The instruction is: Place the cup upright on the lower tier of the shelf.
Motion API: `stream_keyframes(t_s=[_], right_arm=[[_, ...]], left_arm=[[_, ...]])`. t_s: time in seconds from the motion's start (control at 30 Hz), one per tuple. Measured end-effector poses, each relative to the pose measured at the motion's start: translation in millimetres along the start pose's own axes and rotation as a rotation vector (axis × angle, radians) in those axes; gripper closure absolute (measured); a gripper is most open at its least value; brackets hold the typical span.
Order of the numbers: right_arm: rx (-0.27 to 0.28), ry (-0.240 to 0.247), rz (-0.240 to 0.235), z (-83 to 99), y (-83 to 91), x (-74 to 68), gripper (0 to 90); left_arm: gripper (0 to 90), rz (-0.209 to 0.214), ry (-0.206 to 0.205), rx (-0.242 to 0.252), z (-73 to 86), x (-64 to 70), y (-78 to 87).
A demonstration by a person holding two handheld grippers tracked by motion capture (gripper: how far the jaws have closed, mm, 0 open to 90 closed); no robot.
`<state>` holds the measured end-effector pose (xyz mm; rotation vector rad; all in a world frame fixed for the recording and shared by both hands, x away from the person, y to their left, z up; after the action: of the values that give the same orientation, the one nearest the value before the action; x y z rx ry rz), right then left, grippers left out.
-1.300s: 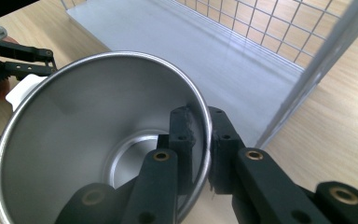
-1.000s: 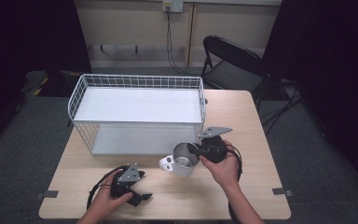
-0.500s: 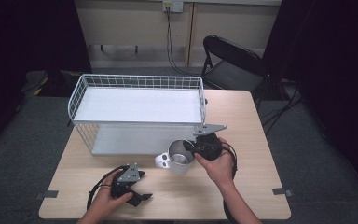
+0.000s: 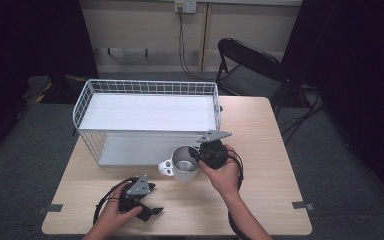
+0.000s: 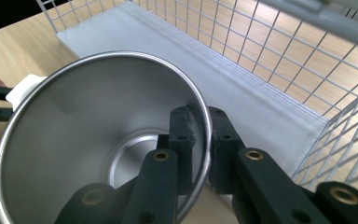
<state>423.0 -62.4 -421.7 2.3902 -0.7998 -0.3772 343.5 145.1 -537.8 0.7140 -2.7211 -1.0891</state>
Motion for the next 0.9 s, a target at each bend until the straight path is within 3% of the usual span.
stream_keyframes(t_s=[0.47,0.77,0.9], right_arm=[[0.014,-0.008,0.049,-1.6,-21.7,-2.9,82.3],[0.012,0.006,0.056,-6.5,-34.2,-6.0,82.3],[0.022,-0.01,0.062,-3.6,-43.6,-4.8,82.3]], left_arm=[[13.7,0.0,0.001,0.001,0.0,0.1,-0.1],[13.7,0.0,0.001,0.001,0.0,0.1,-0.1],[13.7,-0.001,-0.004,-0.003,0.1,-0.3,0.1]])
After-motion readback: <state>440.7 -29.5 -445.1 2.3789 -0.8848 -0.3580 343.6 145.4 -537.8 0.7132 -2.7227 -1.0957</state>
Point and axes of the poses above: each handheld gripper's, and its own axes: y roughly backward along the jaws, z roughly out of its underside, x roughly to its right, the point moved 5 cm from there along -y, roughly forward along the jaws, and after that the axes turned 7 degrees about -z, right-handed, at the moved point
